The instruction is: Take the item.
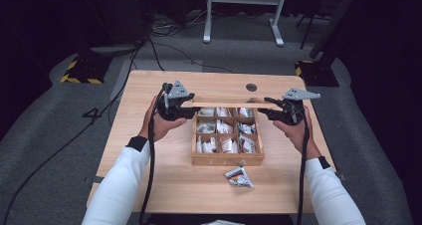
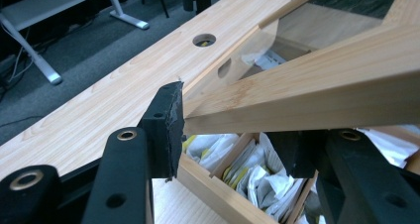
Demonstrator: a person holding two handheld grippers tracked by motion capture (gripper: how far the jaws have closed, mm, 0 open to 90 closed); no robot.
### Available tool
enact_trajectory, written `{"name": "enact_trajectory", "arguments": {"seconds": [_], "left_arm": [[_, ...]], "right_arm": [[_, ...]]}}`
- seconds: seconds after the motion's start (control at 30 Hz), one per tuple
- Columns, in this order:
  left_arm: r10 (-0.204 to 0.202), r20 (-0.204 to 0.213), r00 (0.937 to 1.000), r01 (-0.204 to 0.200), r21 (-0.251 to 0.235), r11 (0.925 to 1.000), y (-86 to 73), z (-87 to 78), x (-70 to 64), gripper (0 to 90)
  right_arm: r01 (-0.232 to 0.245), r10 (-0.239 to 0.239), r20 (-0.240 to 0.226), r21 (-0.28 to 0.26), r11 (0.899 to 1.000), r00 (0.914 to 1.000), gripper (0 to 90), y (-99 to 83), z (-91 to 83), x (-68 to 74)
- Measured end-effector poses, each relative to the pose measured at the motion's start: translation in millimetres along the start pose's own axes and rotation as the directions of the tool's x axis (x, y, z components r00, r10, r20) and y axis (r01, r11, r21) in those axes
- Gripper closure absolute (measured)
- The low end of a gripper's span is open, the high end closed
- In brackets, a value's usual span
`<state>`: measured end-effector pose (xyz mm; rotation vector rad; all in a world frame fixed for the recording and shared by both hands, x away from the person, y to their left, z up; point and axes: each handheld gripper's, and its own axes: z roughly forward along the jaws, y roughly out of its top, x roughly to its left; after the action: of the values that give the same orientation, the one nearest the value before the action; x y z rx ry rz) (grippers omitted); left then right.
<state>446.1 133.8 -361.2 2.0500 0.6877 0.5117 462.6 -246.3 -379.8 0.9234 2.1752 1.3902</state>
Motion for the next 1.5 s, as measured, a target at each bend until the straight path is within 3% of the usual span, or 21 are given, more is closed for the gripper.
{"name": "enact_trajectory", "arguments": {"seconds": [1.0, 1.5], "left_arm": [[0.031, 0.003, 0.9995, -0.031, 0.035, 0.9989, -20.8, -2.3, -16.9, 48.1], [0.028, 0.009, 0.9996, -0.028, 0.036, 0.9989, -25.0, -6.0, -25.7, 43.6]], "right_arm": [[0.09, -0.09, 0.023, 0.017, 0.996, 0.9957, 50.5, -18.1, -18.9, 17.5], [0.108, -0.108, -0.017, -0.001, 0.994, 0.994, 48.9, -24.3, -36.9, 24.4]]}}
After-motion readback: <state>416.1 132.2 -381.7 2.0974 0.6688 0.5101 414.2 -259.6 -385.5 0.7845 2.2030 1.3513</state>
